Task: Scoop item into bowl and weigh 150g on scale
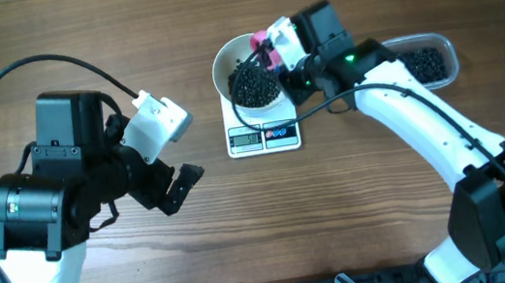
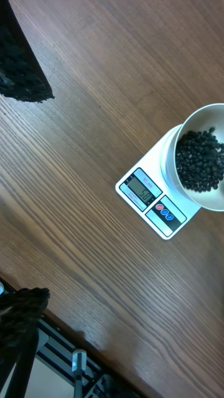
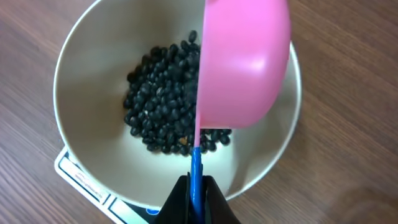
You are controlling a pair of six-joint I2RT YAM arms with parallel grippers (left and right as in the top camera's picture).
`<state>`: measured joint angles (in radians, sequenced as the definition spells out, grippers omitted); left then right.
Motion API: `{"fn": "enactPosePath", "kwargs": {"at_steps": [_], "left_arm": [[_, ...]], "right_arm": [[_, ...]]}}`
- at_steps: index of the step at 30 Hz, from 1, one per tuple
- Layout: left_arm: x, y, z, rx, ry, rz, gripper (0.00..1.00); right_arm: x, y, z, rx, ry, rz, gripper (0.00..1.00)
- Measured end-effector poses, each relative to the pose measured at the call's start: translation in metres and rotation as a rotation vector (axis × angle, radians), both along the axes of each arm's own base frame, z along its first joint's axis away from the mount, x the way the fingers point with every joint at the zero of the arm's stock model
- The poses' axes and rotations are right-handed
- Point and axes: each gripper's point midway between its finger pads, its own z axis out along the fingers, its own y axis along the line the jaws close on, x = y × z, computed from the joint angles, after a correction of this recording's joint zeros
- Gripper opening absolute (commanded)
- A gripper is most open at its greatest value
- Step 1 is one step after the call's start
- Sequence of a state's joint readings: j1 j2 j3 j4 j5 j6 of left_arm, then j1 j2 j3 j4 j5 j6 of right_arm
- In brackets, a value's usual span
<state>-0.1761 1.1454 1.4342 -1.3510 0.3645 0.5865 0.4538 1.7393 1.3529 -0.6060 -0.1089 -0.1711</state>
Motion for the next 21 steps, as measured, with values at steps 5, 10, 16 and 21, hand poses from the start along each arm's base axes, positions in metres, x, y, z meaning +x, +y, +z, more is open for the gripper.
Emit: {"fn": "enactPosePath", "kwargs": {"at_steps": [5,10,16,21], "left_arm": [[0.0,0.0,0.0,0.0,0.0,0.0,1.0],[0.0,0.0,0.0,0.0,0.0,0.0,1.0],[0.0,0.0,0.0,0.0,0.0,0.0,1.0],[0.0,0.0,0.0,0.0,0.0,0.0,1.0]], "right_arm": [[0.0,0.006,0.003,-0.051,-0.044,0.015,0.04],[0.005,-0.003,0.003,-0.105,-0.069,-0.011,0.04],[0.013,-0.001,0.01,-0.114,-0.118,-0.02,0.04],[0.016,0.0,0.014,-0.138,-0.156,-0.021,0.04]]}}
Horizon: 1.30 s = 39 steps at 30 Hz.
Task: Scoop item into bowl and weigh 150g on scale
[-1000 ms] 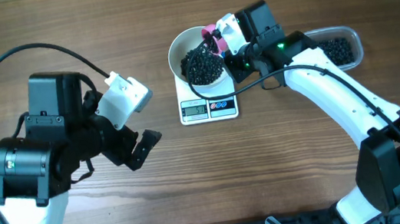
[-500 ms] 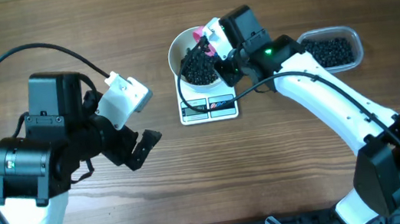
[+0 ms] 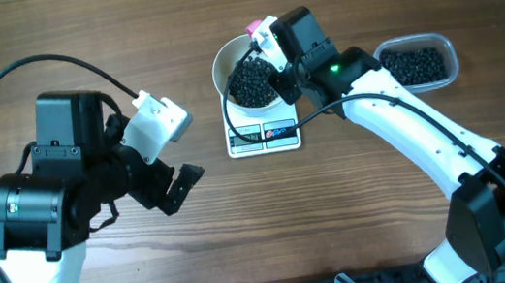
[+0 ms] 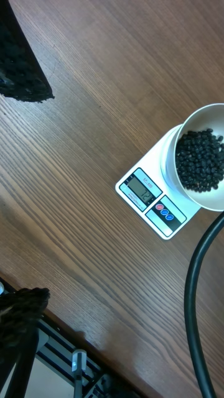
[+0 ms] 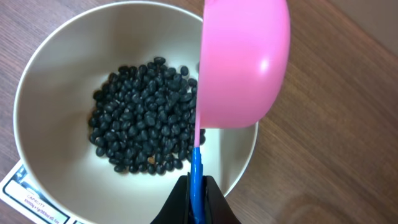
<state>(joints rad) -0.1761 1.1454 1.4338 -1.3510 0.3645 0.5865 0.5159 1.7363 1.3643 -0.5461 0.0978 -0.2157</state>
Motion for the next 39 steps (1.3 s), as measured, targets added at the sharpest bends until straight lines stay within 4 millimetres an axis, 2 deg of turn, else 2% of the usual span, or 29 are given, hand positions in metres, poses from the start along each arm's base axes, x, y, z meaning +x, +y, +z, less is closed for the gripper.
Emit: {"fn": "enactPosePath", "kwargs": {"at_steps": [12,16,21,28,30,34,37,39], "left_arm": [[0.0,0.0,0.0,0.0,0.0,0.0,1.0],[0.0,0.0,0.0,0.0,0.0,0.0,1.0],[0.0,0.0,0.0,0.0,0.0,0.0,1.0],[0.0,0.0,0.0,0.0,0.0,0.0,1.0],[0.0,0.0,0.0,0.0,0.0,0.0,1.0],[0.0,0.0,0.0,0.0,0.0,0.0,1.0],[0.0,0.0,0.0,0.0,0.0,0.0,1.0],[0.0,0.0,0.0,0.0,0.0,0.0,1.0]], "right_arm": [[-0.011,0.011,0.006,0.033,0.017,0.037,0.04],[-0.023,0.017,0.002,0.079,0.083,0.044,0.04],[-0.024,0.011,0.0,0.062,0.092,0.008,0.04],[-0.024,0.008,0.001,0.123,0.122,-0.079,0.04],[-0.02,0.002,0.003,0.152,0.126,-0.133,0.04],[-0.007,-0.026,0.02,0.222,0.102,-0.26,0.04],[0.0,-0.052,0.045,0.275,0.052,-0.337,0.04],[-0.001,-0.076,0.064,0.294,0.02,-0.394,0.04]]}}
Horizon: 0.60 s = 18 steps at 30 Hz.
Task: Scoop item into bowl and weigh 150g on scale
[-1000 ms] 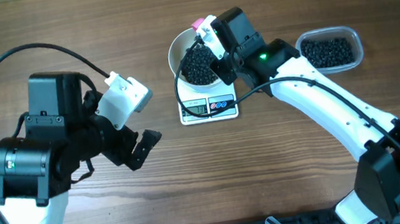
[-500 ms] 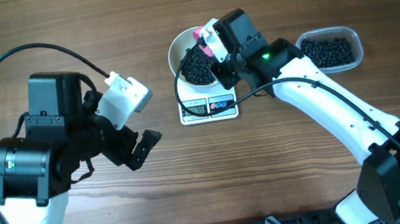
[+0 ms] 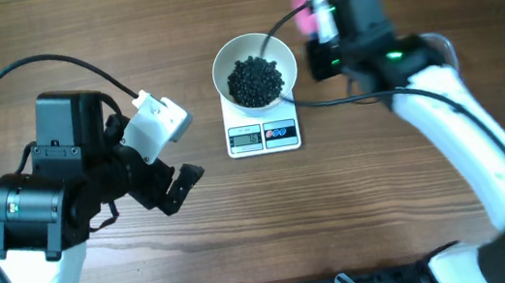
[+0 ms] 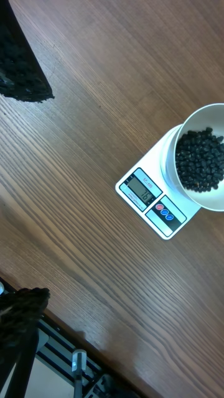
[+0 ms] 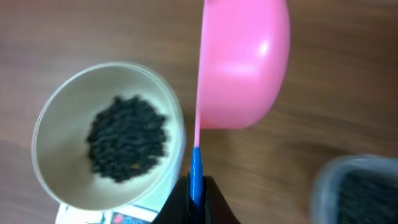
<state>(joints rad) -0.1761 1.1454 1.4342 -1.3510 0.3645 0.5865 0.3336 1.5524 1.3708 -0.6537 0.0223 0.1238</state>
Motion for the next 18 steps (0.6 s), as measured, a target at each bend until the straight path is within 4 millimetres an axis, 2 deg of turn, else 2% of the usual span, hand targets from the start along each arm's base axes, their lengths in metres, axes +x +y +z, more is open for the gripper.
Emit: {"fn": "enactPosePath", "kwargs": {"at_steps": [1,2,3,7,9,13,18], "left_arm": [[0.0,0.0,0.0,0.0,0.0,0.0,1.0],[0.0,0.0,0.0,0.0,0.0,0.0,1.0],[0.0,0.0,0.0,0.0,0.0,0.0,1.0],[0.0,0.0,0.0,0.0,0.0,0.0,1.0],[0.0,0.0,0.0,0.0,0.0,0.0,1.0],[0.0,0.0,0.0,0.0,0.0,0.0,1.0],[0.0,0.0,0.0,0.0,0.0,0.0,1.0]], "right_arm": [[-0.003,-0.015,0.008,-0.002,-0.003,-0.037,0.04],[-0.004,-0.018,0.009,0.0,-0.003,-0.049,0.04],[-0.012,-0.047,0.017,-0.024,0.007,-0.119,0.04],[-0.037,-0.106,0.001,-0.09,0.144,-0.256,0.04],[-0.046,-0.128,-0.005,-0.112,0.19,-0.307,0.04],[-0.061,-0.156,-0.015,-0.156,0.268,-0.362,0.04],[-0.063,-0.172,-0.031,-0.191,0.333,-0.382,0.04]]}}
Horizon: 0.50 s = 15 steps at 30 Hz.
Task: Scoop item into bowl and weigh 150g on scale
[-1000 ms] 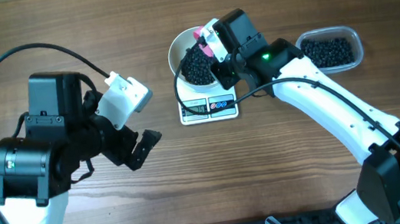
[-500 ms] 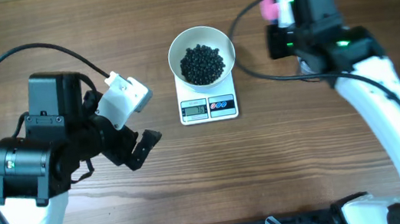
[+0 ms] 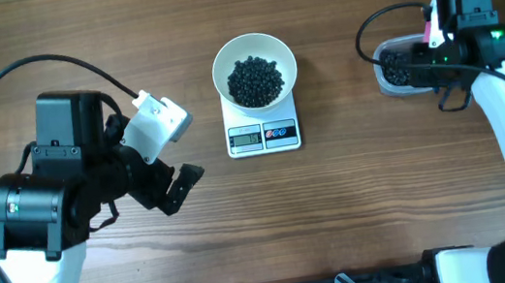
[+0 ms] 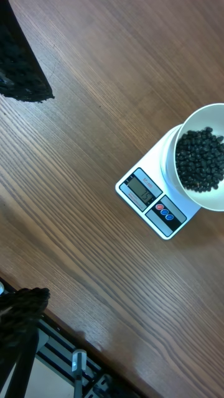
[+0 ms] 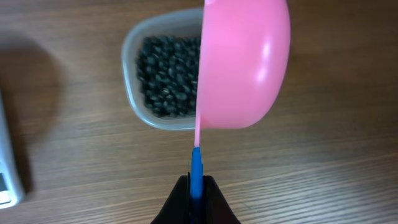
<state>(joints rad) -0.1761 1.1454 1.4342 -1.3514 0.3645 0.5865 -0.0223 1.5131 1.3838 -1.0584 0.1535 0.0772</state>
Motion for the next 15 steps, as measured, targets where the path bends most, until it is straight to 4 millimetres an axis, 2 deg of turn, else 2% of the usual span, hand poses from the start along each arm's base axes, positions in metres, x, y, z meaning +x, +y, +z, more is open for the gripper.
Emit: {"fn": "enactPosePath", "kwargs": {"at_steps": [10,15], "left_arm": [[0.0,0.0,0.0,0.0,0.0,0.0,1.0],[0.0,0.0,0.0,0.0,0.0,0.0,1.0]], "right_arm": [[0.013,-0.001,-0.059,-0.012,0.161,0.034,0.04],[0.02,-0.001,-0.082,-0.012,0.201,0.042,0.04]]}}
